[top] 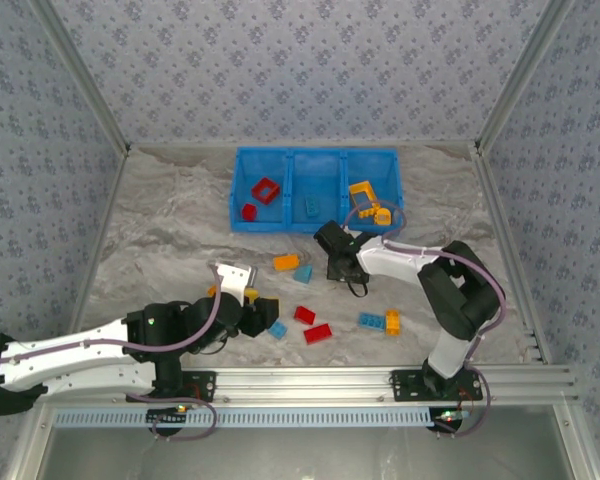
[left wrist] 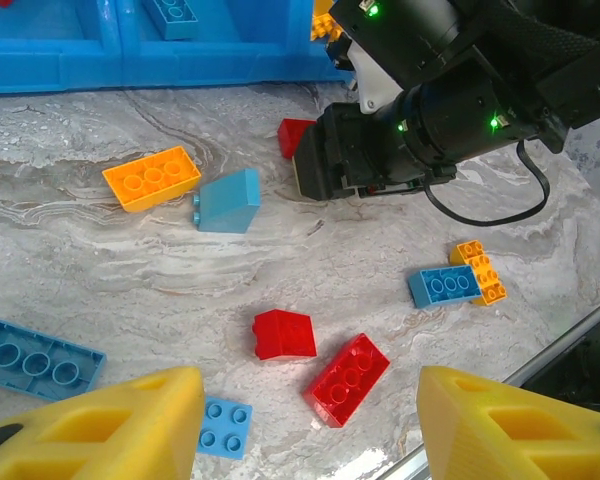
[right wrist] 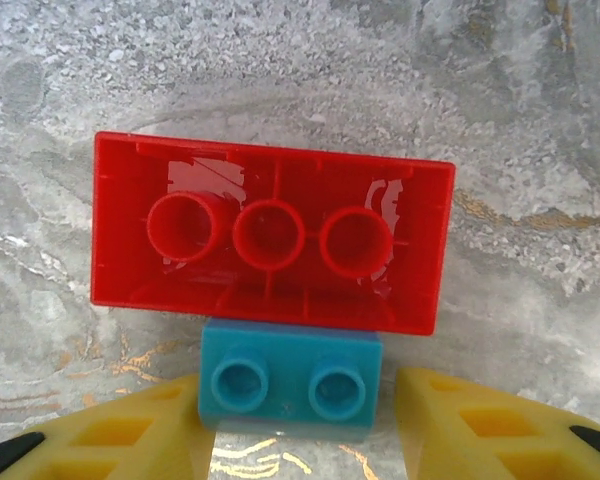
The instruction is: Sort the legos into containers by color
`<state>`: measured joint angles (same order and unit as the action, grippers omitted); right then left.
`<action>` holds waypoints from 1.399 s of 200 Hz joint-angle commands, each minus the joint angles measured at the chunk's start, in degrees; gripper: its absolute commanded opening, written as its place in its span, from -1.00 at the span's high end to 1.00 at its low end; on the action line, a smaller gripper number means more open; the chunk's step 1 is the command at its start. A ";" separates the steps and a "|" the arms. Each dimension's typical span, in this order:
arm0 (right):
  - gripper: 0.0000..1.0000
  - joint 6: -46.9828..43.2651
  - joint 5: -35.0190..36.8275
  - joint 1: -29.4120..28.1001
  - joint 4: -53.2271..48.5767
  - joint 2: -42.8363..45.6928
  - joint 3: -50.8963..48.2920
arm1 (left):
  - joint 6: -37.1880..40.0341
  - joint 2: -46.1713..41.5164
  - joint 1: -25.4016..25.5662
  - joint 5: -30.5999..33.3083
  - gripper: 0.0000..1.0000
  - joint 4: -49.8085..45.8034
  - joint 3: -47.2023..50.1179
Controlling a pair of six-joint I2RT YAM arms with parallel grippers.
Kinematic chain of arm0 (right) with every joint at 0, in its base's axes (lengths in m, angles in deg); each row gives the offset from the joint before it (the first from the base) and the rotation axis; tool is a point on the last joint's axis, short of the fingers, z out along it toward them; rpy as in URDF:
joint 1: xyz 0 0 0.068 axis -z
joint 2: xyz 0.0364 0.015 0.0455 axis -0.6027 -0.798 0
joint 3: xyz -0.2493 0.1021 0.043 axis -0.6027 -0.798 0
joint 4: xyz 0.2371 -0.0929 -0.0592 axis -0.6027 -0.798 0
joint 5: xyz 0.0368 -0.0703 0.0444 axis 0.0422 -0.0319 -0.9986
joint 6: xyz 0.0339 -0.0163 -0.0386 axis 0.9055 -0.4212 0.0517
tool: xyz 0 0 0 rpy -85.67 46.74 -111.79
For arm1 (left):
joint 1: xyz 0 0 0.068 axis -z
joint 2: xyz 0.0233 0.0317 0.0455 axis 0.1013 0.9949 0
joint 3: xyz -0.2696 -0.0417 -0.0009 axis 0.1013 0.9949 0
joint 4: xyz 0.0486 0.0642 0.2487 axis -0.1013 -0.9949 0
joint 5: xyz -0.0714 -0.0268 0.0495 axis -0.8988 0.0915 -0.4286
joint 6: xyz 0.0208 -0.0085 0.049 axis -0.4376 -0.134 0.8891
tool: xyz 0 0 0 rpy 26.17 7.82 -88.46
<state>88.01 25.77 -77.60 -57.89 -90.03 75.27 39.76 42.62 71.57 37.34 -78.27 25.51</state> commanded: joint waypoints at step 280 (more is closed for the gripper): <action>0.39 -16.72 2.31 4.66 -11.91 -20.83 44.68 | 2.07 7.64 0.41 11.85 -0.20 -3.04 -13.43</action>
<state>73.72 30.71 -73.90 -67.75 -108.33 117.71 41.77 50.27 71.57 47.24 -79.39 13.89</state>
